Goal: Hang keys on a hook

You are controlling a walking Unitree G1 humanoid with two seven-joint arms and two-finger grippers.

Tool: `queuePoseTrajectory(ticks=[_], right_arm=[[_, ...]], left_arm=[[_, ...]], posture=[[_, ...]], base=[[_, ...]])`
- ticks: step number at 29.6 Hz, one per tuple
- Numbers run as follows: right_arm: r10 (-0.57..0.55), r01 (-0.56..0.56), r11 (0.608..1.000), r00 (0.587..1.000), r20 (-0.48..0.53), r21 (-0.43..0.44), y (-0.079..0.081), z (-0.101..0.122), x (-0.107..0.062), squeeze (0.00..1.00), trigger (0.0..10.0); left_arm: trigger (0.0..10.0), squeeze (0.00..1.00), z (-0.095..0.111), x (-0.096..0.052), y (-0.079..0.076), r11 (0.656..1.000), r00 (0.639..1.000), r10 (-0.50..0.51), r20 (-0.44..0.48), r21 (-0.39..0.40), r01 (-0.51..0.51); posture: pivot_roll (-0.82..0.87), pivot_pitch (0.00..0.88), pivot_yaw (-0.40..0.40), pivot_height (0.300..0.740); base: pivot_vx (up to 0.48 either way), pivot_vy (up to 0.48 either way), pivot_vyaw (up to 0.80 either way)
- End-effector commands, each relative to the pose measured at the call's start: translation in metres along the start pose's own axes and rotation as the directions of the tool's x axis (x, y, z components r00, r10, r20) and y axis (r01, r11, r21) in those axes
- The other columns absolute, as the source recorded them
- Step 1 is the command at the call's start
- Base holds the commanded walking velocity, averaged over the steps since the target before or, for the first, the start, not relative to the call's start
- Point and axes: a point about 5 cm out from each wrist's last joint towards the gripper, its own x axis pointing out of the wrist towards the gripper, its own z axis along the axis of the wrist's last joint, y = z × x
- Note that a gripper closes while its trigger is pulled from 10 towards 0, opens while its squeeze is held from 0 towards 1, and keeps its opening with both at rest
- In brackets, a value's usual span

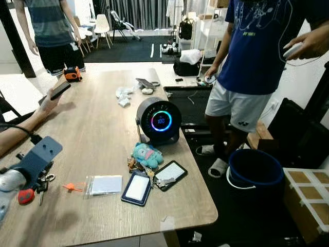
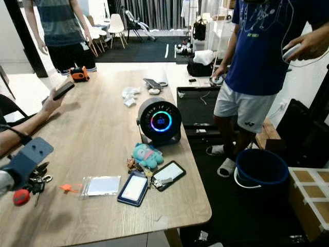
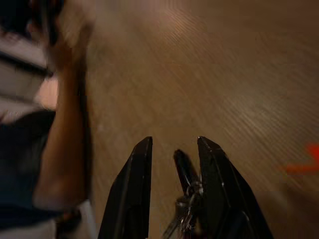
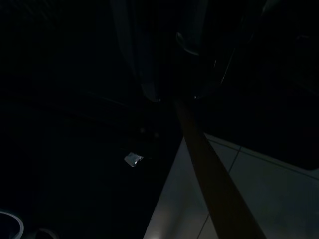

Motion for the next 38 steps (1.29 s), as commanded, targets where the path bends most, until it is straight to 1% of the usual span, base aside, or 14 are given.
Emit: queuePoseTrajectory(ticks=[1, 4, 6, 10, 16, 20, 24, 25, 26, 28, 29, 30, 36, 38], right_arm=[[0.004, -0.004, 1.0, 1.0, -0.015, 0.012, 0.003, -0.003, -0.001, 0.0, 10.0], [0.004, -0.004, 1.0, 1.0, -0.015, 0.013, 0.003, -0.003, -0.001, 0.0, 10.0], [0.003, -0.003, 1.0, 1.0, -0.015, 0.015, 0.003, -0.003, -0.001, 0.0, 10.0], [0.004, -0.003, 1.0, 1.0, -0.017, 0.016, 0.004, -0.004, -0.001, 0.0, 10.0], [0.003, -0.003, 1.0, 1.0, -0.016, 0.015, 0.004, -0.003, -0.001, 0.0, 10.0], [0.0, 0.0, 1.0, 1.0, -0.015, 0.015, 0.003, -0.003, -0.001, 0.0, 10.0], [-0.002, 0.002, 1.0, 1.0, -0.017, 0.017, 0.003, -0.004, -0.002, 0.0, 10.0], [-0.002, 0.002, 1.0, 1.0, -0.017, 0.017, 0.003, -0.004, -0.002, 0.0, 10.0], [-0.001, 0.002, 1.0, 1.0, -0.02, 0.018, 0.003, -0.005, -0.002, 0.0, 10.0], [-0.001, 0.001, 1.0, 1.0, -0.021, 0.018, 0.004, -0.006, -0.002, 0.0, 10.0], [0.002, -0.002, 1.0, 1.0, -0.02, 0.018, 0.005, -0.006, -0.002, 0.0, 10.0], [0.002, -0.002, 1.0, 1.0, -0.018, 0.019, 0.005, -0.005, -0.002, 0.0, 10.0], [-0.001, 0.001, 1.0, 1.0, -0.016, 0.021, 0.004, -0.005, -0.002, 0.0, 10.0], [-0.004, 0.004, 1.0, 1.0, -0.018, 0.022, 0.003, -0.006, -0.003, 0.0, 10.0]], left_arm=[[10.0, 0.0, 0.004, -0.006, -0.005, 0.993, 0.994, -0.11, -0.004, 0.045, 0.11], [10.0, 0.0, 0.004, -0.01, -0.015, 0.974, 0.978, -0.205, -0.034, 0.086, 0.207], [10.0, 0.0, 0.001, -0.015, -0.029, 0.94, 0.953, -0.294, -0.074, 0.157, 0.302], [10.0, 0.0, 0.004, -0.015, -0.048, 0.89, 0.921, -0.375, -0.105, 0.236, 0.389], [10.0, 0.0, 0.026, -0.001, -0.07, 0.884, 0.914, -0.404, -0.033, 0.245, 0.399], [10.0, 0.0, 0.034, 0.001, -0.078, 0.874, 0.906, -0.424, -0.013, 0.256, 0.413], [10.0, 0.0, 0.043, 0.007, -0.089, 0.88, 0.905, -0.425, 0.03, 0.248, 0.405], [10.0, 0.0, 0.043, 0.007, -0.089, 0.88, 0.905, -0.425, 0.03, 0.248, 0.405], [10.0, 0.0, 0.047, 0.016, -0.092, 0.901, 0.924, -0.381, 0.038, 0.242, 0.361], [10.0, 0.0, 0.048, 0.02, -0.093, 0.908, 0.931, -0.363, 0.04, 0.24, 0.344], [10.0, 0.0, 0.051, 0.026, -0.092, 0.927, 0.948, -0.316, 0.046, 0.227, 0.298], [10.0, 0.0, 0.053, 0.028, -0.09, 0.934, 0.954, -0.296, 0.047, 0.225, 0.278], [10.0, 0.0, 0.054, 0.029, -0.081, 0.94, 0.963, -0.267, 0.042, 0.23, 0.25], [10.0, 0.0, 0.053, 0.026, -0.069, 0.941, 0.969, -0.245, 0.033, 0.248, 0.23]], posture=[[0.04, 0.105, 0.07, 0.74], [0.05, 0.105, 0.073, 0.74], [0.05, 0.105, 0.076, 0.74], [0.05, 0.104, 0.074, 0.74], [0.04, 0.104, 0.076, 0.74], [0.04, 0.104, 0.076, 0.74], [0.04, 0.109, 0.077, 0.74], [0.04, 0.109, 0.077, 0.74], [0.04, 0.11, 0.076, 0.74], [0.04, 0.113, 0.075, 0.74], [0.04, 0.116, 0.076, 0.74], [0.04, 0.117, 0.078, 0.74], [0.03, 0.118, 0.079, 0.74], [0.03, 0.118, 0.079, 0.74]], base=[[0.0, 0.0, 0.0], [0.0, 0.0, 0.0], [0.0, 0.0, 0.0], [0.0, 0.0, 0.0], [0.0, 0.0, 0.0], [0.0, 0.0, 0.0], [0.0, 0.0, 0.0], [0.0, 0.0, 0.0], [0.0, 0.0, 0.0], [0.0, 0.0, 0.0], [0.0, 0.0, 0.0], [0.0, 0.0, 0.0], [0.0, 0.0, 0.0], [0.0, 0.0, 0.0]])
